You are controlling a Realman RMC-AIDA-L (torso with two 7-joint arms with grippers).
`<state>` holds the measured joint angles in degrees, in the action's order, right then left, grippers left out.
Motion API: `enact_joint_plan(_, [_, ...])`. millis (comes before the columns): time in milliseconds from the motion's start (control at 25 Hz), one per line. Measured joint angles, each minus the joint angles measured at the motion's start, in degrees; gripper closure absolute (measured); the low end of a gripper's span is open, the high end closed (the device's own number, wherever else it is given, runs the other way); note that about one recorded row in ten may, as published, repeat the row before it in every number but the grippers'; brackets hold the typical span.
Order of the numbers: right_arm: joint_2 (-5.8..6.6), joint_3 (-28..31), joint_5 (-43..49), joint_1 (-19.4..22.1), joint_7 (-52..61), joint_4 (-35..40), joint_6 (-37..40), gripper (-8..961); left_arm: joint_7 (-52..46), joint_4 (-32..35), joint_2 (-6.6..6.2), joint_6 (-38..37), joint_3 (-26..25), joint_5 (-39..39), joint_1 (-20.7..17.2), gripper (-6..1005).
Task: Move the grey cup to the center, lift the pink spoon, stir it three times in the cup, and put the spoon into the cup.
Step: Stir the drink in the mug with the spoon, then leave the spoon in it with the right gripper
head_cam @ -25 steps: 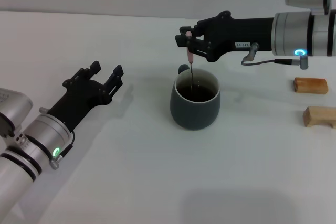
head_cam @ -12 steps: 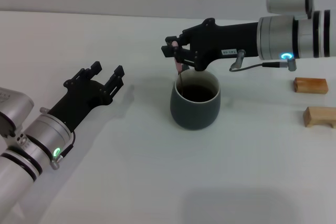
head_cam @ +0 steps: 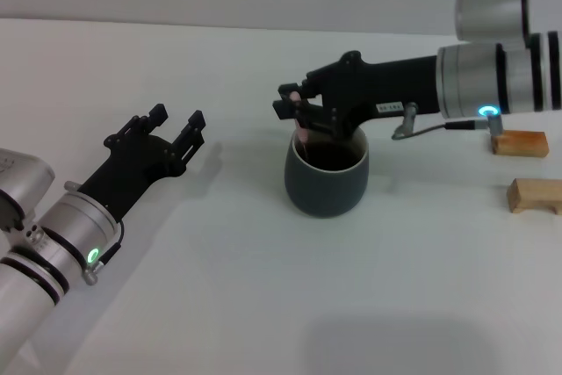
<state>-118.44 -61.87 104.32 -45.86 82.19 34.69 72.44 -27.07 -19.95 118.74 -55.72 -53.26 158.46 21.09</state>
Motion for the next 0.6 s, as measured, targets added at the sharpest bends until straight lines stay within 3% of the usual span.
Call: enact_joint_plan(600, [0.52,3.57,2.00,5.94,1.69,4.27,1.31,823,-0.16,-0.03,0.00,0.00,0.59,0.00,-0.08,381])
